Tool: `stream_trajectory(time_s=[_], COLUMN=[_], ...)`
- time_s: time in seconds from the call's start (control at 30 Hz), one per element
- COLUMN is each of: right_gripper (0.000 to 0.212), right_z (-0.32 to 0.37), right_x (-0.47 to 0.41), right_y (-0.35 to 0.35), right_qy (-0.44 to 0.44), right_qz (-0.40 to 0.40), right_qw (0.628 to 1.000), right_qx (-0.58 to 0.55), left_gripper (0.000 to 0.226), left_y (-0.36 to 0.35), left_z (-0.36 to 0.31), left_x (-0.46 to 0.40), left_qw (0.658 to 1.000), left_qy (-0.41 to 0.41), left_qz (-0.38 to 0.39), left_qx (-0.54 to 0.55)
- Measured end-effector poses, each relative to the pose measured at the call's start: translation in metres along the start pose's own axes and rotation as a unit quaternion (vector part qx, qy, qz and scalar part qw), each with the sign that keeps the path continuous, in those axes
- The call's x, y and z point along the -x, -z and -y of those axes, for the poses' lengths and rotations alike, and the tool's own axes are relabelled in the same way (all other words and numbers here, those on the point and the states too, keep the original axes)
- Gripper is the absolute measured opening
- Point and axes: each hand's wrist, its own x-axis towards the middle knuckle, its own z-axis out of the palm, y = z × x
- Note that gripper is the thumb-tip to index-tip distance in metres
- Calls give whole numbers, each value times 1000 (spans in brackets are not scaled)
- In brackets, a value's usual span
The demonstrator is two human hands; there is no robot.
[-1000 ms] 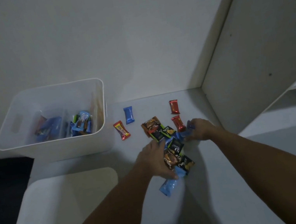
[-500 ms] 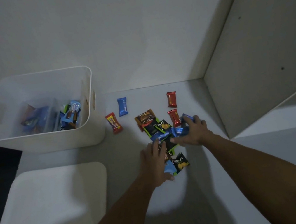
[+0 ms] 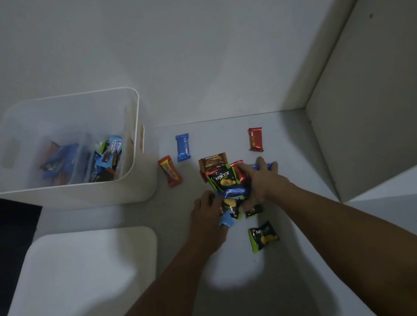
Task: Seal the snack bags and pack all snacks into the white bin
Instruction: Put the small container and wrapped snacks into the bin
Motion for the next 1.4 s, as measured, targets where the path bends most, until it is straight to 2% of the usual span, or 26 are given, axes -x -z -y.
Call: stream_trajectory(time_s=[0.07,0.23,0.43,0.5,0.6,0.67,0.73,0.8,0.93,1.03,1.17,1.27,1.4], right_gripper=[120,91,68,64,63,63,60,54,47,43,38,36,36], right_z=[-2,-9,-12,-13,-14,-15,-16,-19,-23,-24,-23,-19,-11], right_x=[2,8,22,25,26,26,25,25,27,32,35,38,41], right_y=[0,0,-9,-13,-16,-18,-18,-18,-18,-20,-22,-17,-1], right_qy=[4,19,42,45,48,52,64,79,93,101,104,97,78], right_qz=[-25,-60,-114,-127,-131,-137,-144,-151,-166,-178,-184,-190,-178], right_qw=[999,996,988,987,987,985,982,979,975,974,976,977,980], right_qx=[27,63,91,87,85,90,102,113,111,100,60,2,-42], left_gripper=[57,55,69,82,110,115,109,92,52,51,40,21,30], left_y=[0,6,9,9,10,11,13,13,11,8,2,2,21], left_z=[7,11,2,0,-2,-3,-4,-4,3,11,17,23,15], left_x=[-4,-18,-38,-43,-54,-59,-62,-63,-64,-60,-55,-54,-53], left_qw=[1000,998,994,995,991,985,982,985,991,991,991,989,989], left_qy=[6,-3,-54,-66,-40,-27,-26,-19,-41,-87,-81,-67,-55], left_qz=[-19,-60,-96,-57,55,111,121,100,-1,-48,-91,-99,-108], left_qx=[17,30,8,-52,-116,-132,-141,-138,-131,-90,50,85,79])
